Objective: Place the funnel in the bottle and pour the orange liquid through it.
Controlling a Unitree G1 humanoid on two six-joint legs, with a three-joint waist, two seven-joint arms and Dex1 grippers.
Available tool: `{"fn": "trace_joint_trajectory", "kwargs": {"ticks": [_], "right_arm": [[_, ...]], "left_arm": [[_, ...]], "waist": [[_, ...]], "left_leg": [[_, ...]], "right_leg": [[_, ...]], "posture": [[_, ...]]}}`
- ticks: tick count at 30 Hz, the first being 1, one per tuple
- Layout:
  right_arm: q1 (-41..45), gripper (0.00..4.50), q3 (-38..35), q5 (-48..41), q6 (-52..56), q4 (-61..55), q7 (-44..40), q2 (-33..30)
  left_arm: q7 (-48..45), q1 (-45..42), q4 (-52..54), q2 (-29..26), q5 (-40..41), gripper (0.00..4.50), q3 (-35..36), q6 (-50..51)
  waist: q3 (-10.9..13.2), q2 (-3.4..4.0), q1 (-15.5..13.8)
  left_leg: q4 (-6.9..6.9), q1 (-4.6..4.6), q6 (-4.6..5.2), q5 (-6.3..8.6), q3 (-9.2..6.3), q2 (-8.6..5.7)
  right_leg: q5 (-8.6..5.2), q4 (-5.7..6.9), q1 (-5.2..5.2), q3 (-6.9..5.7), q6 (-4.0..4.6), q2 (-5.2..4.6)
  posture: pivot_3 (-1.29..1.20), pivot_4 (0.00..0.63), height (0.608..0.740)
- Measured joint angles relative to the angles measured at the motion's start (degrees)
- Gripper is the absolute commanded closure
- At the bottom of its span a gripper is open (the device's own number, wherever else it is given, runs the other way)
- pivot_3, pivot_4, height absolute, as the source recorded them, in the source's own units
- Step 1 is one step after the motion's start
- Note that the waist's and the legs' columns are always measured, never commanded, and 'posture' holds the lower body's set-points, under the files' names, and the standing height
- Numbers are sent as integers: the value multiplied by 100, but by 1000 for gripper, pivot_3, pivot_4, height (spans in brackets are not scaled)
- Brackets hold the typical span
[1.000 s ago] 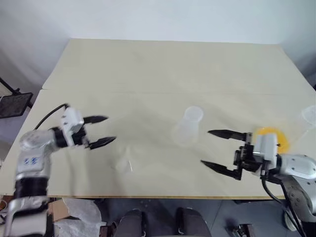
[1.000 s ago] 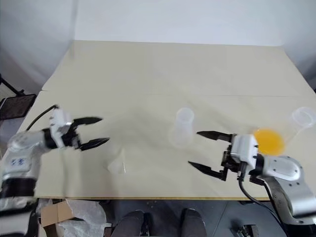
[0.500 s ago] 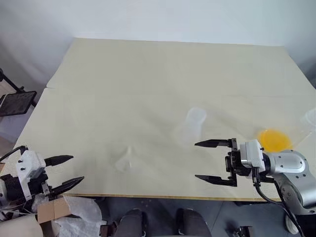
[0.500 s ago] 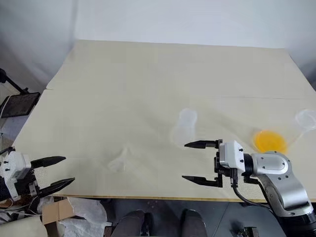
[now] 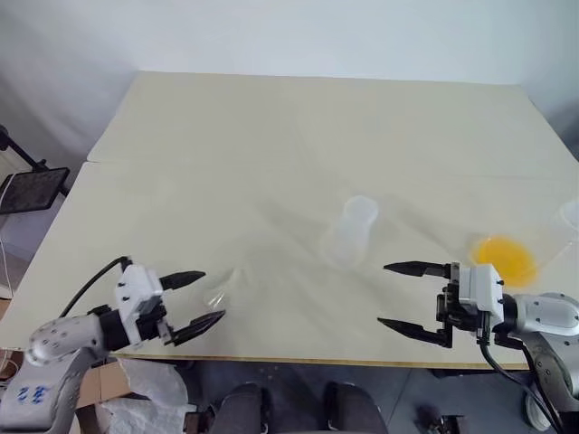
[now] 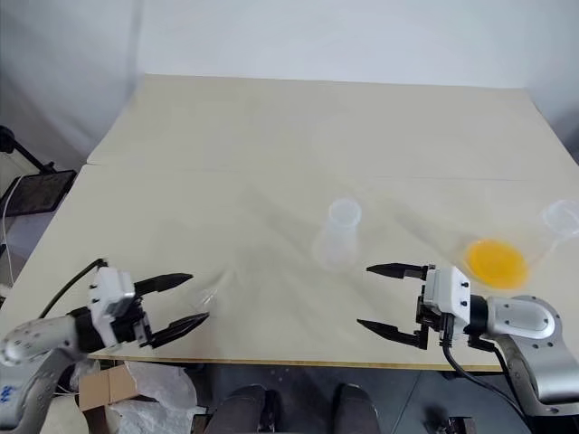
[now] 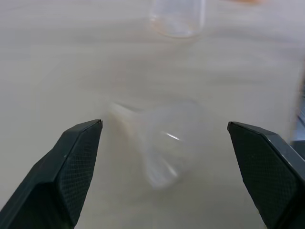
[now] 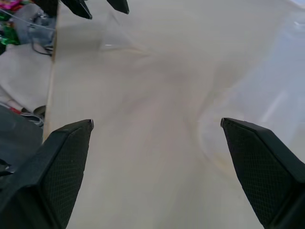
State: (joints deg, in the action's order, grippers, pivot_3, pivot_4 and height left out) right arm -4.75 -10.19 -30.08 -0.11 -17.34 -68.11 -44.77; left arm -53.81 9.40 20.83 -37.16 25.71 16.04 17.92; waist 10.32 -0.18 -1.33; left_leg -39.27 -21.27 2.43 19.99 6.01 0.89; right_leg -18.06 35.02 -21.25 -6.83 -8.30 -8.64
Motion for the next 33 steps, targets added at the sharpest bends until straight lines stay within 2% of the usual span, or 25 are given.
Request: {"fn": "trace_joint_trajectory", "kwargs": {"ticks": [3, 6, 17, 23, 27, 33], "right_arm": [[-50, 0, -29, 1, -1, -30, 49, 12], [-79, 0, -108, 69, -10, -56, 232, 73], [-248, 0, -137, 312, -238, -118, 546, 260], [-297, 0, -144, 362, -297, -121, 651, 292], [-504, 0, -214, 348, -304, -265, 780, 317], [-807, 0, -595, 171, -186, -598, 1266, 547]], "left_arm": [[44, -99, -180, 0, -108, 451, -118, -66], [40, -327, -553, -5, -267, 1188, -298, -233], [-293, -555, -841, -199, -227, 4449, -358, -420], [-364, -710, -836, -209, -62, 4449, -359, -249], [-413, -1346, -803, -421, 635, 4449, -307, 601], [-602, -3891, -1127, -1034, 1929, 4449, -480, 2727]], "waist": [[0, 0, 16], [0, 1, 32], [0, 1, 12], [0, 1, 1], [0, 0, -13], [-1, 0, -1]], "left_leg": [[2, 0, -1, 0, 7, 2], [3, 0, -1, 0, 11, 5], [3, -1, -1, 0, 13, 4], [3, -1, 0, 0, 12, 4], [2, -2, 0, 0, 8, 2], [1, -2, -2, -2, 6, -3]], "right_leg": [[0, 1, -6, 3, 0, 3], [0, 3, -11, 6, 0, 5], [0, 1, -11, 11, 0, 2], [0, 3, -11, 11, 0, 2], [0, 5, -10, 11, 0, 1], [0, 12, -11, 7, -1, 6]], "posture": [[0, 150, 740], [0, 150, 740], [0, 150, 740], [0, 150, 740], [0, 150, 740], [0, 150, 740]]}}
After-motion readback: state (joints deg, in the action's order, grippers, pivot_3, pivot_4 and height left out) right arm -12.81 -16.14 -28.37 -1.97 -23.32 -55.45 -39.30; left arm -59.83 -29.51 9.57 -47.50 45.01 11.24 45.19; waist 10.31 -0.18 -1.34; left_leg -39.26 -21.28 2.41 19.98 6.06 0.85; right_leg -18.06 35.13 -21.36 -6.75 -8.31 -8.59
